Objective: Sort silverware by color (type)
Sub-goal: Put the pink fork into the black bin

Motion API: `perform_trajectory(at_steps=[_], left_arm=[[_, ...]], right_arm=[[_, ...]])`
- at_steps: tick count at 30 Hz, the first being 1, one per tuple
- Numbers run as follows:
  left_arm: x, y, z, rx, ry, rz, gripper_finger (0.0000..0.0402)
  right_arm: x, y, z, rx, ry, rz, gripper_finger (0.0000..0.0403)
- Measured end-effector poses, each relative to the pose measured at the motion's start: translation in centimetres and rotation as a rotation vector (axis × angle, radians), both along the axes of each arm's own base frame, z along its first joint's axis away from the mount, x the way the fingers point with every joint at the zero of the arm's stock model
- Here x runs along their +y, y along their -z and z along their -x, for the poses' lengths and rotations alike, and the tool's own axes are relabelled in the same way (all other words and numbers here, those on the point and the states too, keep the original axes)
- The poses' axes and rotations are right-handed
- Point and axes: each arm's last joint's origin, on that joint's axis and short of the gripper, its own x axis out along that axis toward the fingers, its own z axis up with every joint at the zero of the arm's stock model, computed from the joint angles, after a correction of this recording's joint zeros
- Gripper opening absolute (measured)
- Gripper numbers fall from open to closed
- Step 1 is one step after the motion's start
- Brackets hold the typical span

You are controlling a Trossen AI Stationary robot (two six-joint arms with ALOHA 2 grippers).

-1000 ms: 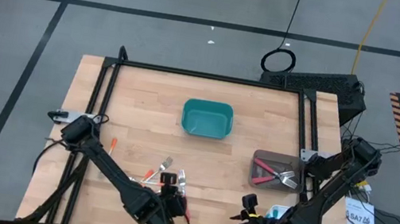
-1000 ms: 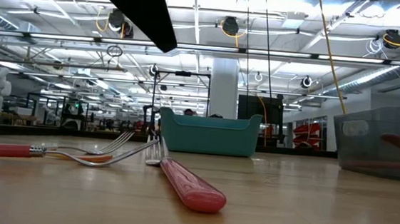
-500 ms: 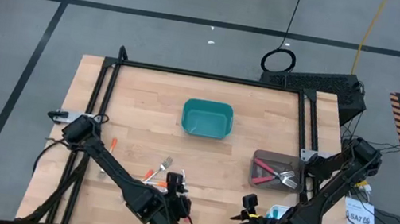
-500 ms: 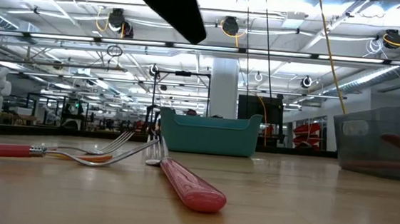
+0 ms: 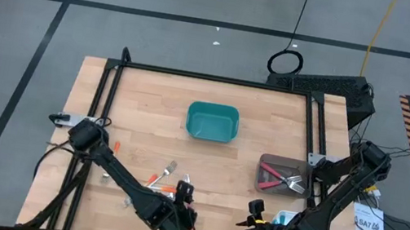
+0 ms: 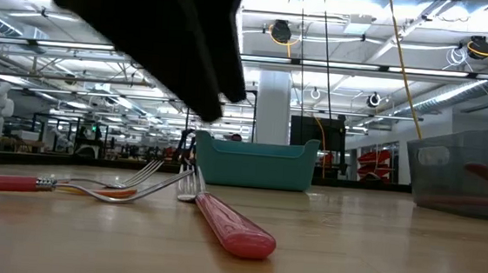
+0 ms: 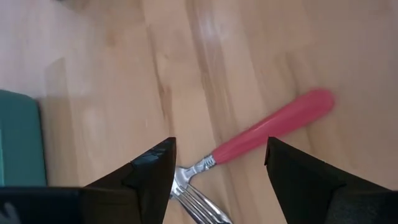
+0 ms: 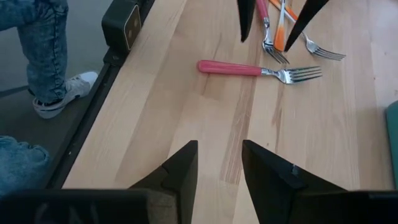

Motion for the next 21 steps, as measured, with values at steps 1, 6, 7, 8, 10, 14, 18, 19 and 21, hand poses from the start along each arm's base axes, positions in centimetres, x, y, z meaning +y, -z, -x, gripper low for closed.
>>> perform_trajectory(at_steps=[1,6,7,8,10,14,18,19,21], left_arm=[[0.0,0.5,-0.1,0.016,0.009,-0.015,0.0243],[0.4,1.8,-0.6,0.049,0.014,-0.044,0.0243],[0.5,1.8,-0.6,0.051,0.012,-0.045,0.0243],[0.5,1.8,-0.6,0.053,0.012,-0.042,0.0243],[0.7,1.9,-0.7,0.07,0.023,-0.025,0.0243],[0.9,1.9,-0.9,0.114,0.092,-0.015,0.0243],[1.2,2.0,-1.1,0.138,0.158,-0.034,0.0243],[1.3,2.0,-1.1,0.142,0.172,-0.043,0.0243],[1.5,2.0,-1.3,0.149,0.199,-0.058,0.0243]], right_arm=[[0.0,0.0,0.0,0.0,0.0,-0.001,0.0118],[0.0,0.0,0.0,-0.001,0.0,-0.001,0.0118],[0.0,0.0,0.0,-0.002,0.0,-0.001,0.0118],[0.0,0.0,0.0,-0.001,0.0,0.0,0.0118],[0.0,0.0,0.0,-0.003,0.0,-0.002,0.0118],[0.0,0.0,0.0,-0.004,0.002,-0.004,0.0118],[0.0,0.0,0.0,-0.005,0.018,-0.021,0.0118],[0.0,0.0,0.0,-0.005,0.019,-0.022,0.0118],[0.0,0.0,0.0,-0.006,0.019,-0.021,0.0118]])
